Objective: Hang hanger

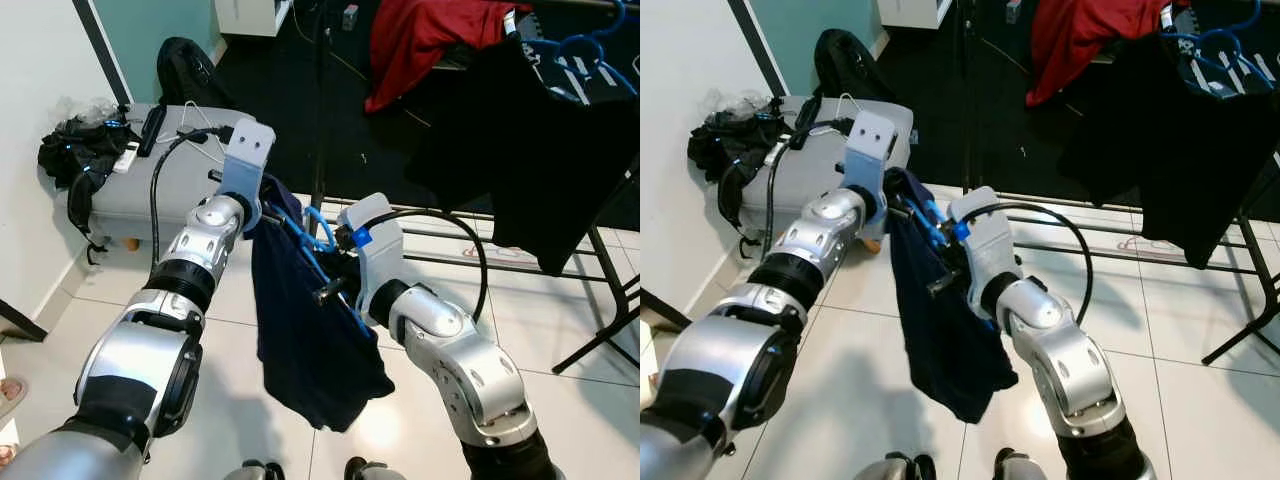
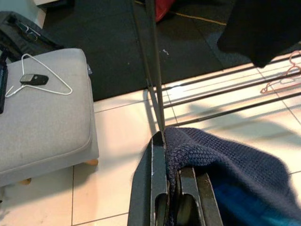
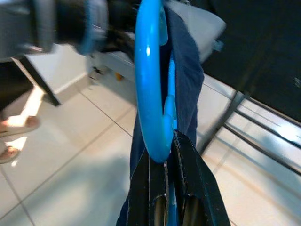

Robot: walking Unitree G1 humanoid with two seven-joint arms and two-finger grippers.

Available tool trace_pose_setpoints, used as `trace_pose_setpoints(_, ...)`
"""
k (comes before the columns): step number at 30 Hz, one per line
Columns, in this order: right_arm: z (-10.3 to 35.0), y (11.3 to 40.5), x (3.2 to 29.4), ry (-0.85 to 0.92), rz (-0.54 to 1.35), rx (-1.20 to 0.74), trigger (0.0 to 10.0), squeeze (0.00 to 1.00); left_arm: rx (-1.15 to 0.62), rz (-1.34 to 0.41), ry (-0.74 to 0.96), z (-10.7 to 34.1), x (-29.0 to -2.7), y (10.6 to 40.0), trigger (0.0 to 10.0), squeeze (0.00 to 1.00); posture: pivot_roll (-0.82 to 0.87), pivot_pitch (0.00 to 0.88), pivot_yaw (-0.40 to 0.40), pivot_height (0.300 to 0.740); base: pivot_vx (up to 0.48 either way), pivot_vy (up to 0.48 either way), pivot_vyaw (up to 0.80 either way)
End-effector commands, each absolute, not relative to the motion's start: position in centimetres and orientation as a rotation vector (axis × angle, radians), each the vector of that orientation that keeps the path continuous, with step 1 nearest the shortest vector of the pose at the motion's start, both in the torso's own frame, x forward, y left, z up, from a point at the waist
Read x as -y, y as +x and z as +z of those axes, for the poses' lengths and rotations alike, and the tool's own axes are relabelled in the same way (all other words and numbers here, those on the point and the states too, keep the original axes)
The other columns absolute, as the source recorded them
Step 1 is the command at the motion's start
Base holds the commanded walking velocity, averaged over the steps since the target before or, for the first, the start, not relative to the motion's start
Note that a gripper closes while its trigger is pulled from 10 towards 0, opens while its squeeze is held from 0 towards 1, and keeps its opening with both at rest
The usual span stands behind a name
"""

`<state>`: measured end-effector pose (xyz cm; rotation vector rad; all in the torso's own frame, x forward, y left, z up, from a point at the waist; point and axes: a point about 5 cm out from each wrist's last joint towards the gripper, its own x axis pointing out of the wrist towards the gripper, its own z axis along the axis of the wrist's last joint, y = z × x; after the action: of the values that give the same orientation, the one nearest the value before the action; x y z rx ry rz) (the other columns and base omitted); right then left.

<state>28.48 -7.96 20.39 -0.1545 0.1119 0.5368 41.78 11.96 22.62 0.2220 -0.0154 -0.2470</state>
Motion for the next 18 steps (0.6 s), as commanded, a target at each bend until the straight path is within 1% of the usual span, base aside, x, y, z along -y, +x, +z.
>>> trace_pose_setpoints(1,20.0,28.3,9.4,-0.200,0.450,-0.117,10.0,0.00,0.002,-0.206,0.260,21.9,-13.3,41.7,0.0,0.00,-0.05,0.225,0.049,0.740,0.000,0.000,0.00)
trace_pose_setpoints(2,20.0,28.3,9.4,-0.200,0.450,-0.117,10.0,0.00,0.002,-0.206,0.260,21.9,-13.3,41.7,0.0,0.00,-0.05,0.225,0.049,0.740,0.000,0.000,0.00)
trace_pose_setpoints(3,19.2,28.2,10.3,-0.221,0.420,-0.145,10.0,0.00,0.003,-0.165,0.265,21.8,-14.4,41.7,0.0,0.00,-0.05,0.225,0.049,0.740,0.000,0.000,0.00)
trace_pose_setpoints(5,19.2,28.2,10.3,-0.221,0.420,-0.145,10.0,0.00,0.003,-0.165,0.265,21.8,-14.4,41.7,0.0,0.00,-0.05,0.225,0.049,0.740,0.000,0.000,0.00)
trace_pose_setpoints(6,18.6,27.7,10.6,-0.207,0.459,-0.183,10.0,0.00,-0.003,-0.122,0.270,21.7,-15.4,41.7,0.0,0.00,-0.05,0.222,0.047,0.740,0.000,0.000,0.00)
trace_pose_setpoints(7,18.6,27.7,10.6,-0.207,0.459,-0.183,10.0,0.00,-0.003,-0.122,0.270,21.7,-15.4,41.7,0.0,0.00,-0.05,0.222,0.047,0.740,0.000,0.000,0.00)
trace_pose_setpoints(8,17.9,26.9,10.4,-0.207,0.554,-0.234,10.0,0.00,-0.006,-0.080,0.273,21.7,-16.4,41.7,0.0,0.00,-0.05,0.222,0.049,0.740,0.000,0.000,0.00)
trace_pose_setpoints(9,17.4,25.9,10.0,-0.217,0.666,-0.274,10.0,0.00,-0.003,-0.060,0.274,21.9,-16.8,41.8,0.0,0.00,-0.05,0.218,0.050,0.740,0.000,0.000,0.00)
trace_pose_setpoints(11,17.4,25.9,10.0,-0.217,0.666,-0.274,10.0,0.00,-0.003,-0.060,0.274,21.9,-16.8,41.8,0.0,0.00,-0.05,0.218,0.050,0.740,0.000,0.000,0.00)
trace_pose_setpoints(12,17.2,25.0,9.5,-0.235,0.759,-0.295,10.0,0.00,0.003,-0.057,0.273,22.0,-16.8,41.8,0.0,0.00,-0.05,0.218,0.050,0.740,0.000,0.000,0.00)
trace_pose_setpoints(13,17.2,25.0,9.5,-0.235,0.759,-0.295,10.0,0.00,0.003,-0.057,0.273,22.0,-16.8,41.8,0.0,0.00,-0.05,0.218,0.050,0.740,0.000,0.000,0.00)
trace_pose_setpoints(14,17.4,24.5,9.2,-0.264,0.803,-0.280,10.0,0.00,0.011,-0.069,0.275,22.3,-16.4,41.9,0.0,0.00,-0.05,0.218,0.050,0.740,0.000,0.000,0.00)
trace_pose_setpoints(16,17.4,24.5,9.2,-0.264,0.803,-0.280,10.0,0.00,0.011,-0.069,0.275,22.3,-16.4,41.9,0.0,0.00,-0.05,0.218,0.050,0.740,0.000,0.000,0.00)
trace_pose_setpoints(17,18.1,24.4,8.9,-0.255,0.807,-0.229,10.0,0.00,0.013,-0.087,0.278,22.3,-15.9,42.0,0.0,0.00,-0.05,0.212,0.051,0.740,0.000,0.000,0.00)
trace_pose_setpoints(18,18.1,24.4,8.9,-0.255,0.807,-0.229,10.0,0.00,0.013,-0.087,0.278,22.3,-15.9,42.0,0.0,0.00,-0.05,0.212,0.051,0.740,0.000,0.000,0.00)
